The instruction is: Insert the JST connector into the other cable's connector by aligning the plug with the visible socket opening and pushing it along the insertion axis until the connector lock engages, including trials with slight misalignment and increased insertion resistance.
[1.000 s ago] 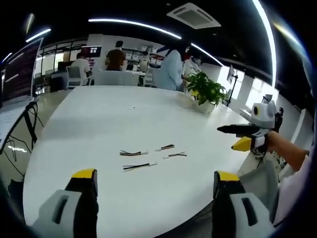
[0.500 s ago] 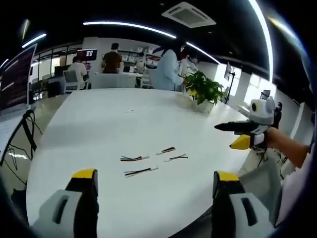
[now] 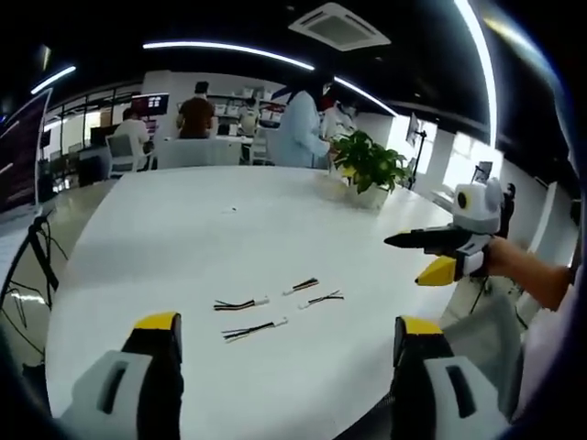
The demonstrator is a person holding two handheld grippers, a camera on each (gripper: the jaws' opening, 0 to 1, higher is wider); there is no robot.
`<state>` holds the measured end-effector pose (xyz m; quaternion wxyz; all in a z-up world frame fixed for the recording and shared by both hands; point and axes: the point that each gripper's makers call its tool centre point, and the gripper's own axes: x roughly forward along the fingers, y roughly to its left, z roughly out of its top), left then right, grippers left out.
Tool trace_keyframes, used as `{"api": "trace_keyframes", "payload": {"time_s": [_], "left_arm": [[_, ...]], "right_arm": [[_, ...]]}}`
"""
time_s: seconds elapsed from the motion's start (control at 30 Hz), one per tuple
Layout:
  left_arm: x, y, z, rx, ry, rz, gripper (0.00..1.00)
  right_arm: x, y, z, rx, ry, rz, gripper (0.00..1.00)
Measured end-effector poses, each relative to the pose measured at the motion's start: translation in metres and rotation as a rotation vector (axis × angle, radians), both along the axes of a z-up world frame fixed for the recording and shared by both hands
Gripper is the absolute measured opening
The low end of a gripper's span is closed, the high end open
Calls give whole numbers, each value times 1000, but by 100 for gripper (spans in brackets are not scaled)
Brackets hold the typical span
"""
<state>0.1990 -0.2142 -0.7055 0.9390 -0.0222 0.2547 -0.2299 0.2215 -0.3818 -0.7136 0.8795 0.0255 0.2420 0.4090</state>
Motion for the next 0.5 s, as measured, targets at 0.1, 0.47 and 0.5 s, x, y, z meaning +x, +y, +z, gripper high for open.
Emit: {"api": "trace_keyframes", "payload": {"time_s": [0.1, 0.47, 0.5], "left_arm": [[4, -2, 0, -1, 1, -9, 94], [15, -11, -4, -16, 5, -38, 92], [15, -16, -1, -44, -1, -52, 92]], "right_arm": [[1, 1, -4, 0, -4, 8, 88], [12, 4, -17, -29, 14, 34, 87], [13, 5, -16, -27, 13, 35, 87]]}}
